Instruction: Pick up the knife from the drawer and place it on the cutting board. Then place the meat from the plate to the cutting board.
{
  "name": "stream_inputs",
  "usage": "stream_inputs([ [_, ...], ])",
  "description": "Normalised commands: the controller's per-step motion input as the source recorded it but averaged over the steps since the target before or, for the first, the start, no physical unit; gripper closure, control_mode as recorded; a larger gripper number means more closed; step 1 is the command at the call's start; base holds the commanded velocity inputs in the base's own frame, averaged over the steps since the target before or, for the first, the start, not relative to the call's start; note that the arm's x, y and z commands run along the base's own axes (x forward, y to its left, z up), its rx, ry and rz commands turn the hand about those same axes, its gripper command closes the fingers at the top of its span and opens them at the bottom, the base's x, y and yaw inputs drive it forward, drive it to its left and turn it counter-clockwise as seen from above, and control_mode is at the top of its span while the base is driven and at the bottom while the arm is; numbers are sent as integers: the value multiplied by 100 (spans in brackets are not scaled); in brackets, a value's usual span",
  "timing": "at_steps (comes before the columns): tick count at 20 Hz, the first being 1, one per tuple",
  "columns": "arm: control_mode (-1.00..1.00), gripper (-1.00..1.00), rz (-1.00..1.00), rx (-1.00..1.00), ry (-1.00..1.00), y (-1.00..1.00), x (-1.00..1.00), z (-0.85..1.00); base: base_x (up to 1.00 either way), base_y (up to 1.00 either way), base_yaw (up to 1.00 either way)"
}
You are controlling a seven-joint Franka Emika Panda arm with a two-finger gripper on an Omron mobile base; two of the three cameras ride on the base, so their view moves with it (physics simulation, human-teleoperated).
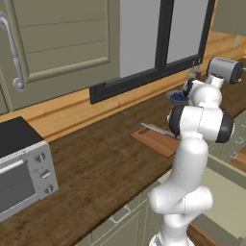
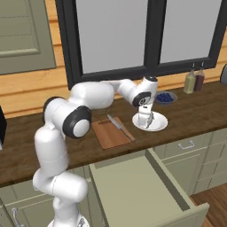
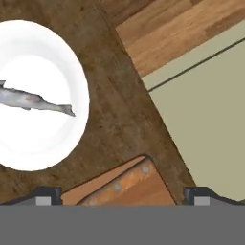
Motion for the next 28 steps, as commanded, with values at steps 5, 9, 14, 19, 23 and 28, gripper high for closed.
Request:
stream_inputs([
  [5, -100, -100, 72, -14, 8, 0, 10, 14, 0, 0, 0],
  [9, -100, -100, 62, -5, 8, 0, 37, 0, 0, 0, 0],
  [14, -100, -100, 55, -9, 3, 0, 46, -12, 0, 0, 0],
  [19, -100, -100, 37, -5, 2, -8, 41, -13, 0, 0, 0],
  [23, -100, -100, 17, 0, 1, -21, 14, -29, 0, 0, 0],
  [28, -100, -100, 10, 0, 0, -6, 11, -47, 0, 0, 0],
])
